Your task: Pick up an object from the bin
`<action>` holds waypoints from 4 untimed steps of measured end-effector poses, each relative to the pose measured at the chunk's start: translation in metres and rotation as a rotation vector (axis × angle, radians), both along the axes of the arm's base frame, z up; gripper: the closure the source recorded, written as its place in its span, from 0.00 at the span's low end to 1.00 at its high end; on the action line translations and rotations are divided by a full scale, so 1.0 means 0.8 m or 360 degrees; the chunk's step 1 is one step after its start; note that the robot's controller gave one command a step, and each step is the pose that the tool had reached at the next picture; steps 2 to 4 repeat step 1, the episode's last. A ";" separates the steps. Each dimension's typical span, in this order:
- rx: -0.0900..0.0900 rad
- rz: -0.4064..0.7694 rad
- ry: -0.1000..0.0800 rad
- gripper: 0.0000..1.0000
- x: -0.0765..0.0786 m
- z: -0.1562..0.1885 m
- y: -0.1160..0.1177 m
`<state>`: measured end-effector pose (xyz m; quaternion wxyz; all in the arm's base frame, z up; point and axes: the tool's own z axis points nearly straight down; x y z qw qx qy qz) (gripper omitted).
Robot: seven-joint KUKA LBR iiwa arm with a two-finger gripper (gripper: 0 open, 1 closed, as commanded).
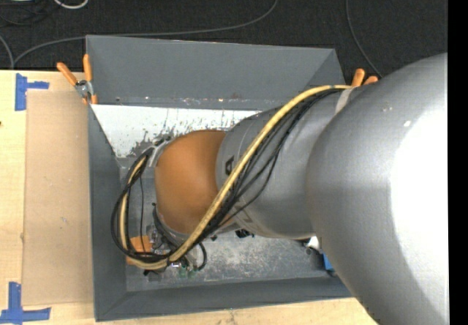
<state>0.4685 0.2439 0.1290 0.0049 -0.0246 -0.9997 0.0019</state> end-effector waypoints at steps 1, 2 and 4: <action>0.0001 -0.0001 -0.0002 1.00 0.000 0.007 0.000; 0.0001 -0.0001 -0.0002 1.00 0.000 0.007 0.000; 0.0001 -0.0001 -0.0002 1.00 0.000 0.007 0.000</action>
Offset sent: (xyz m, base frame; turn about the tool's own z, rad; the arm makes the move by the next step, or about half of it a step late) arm 0.0004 0.0000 0.0053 0.0004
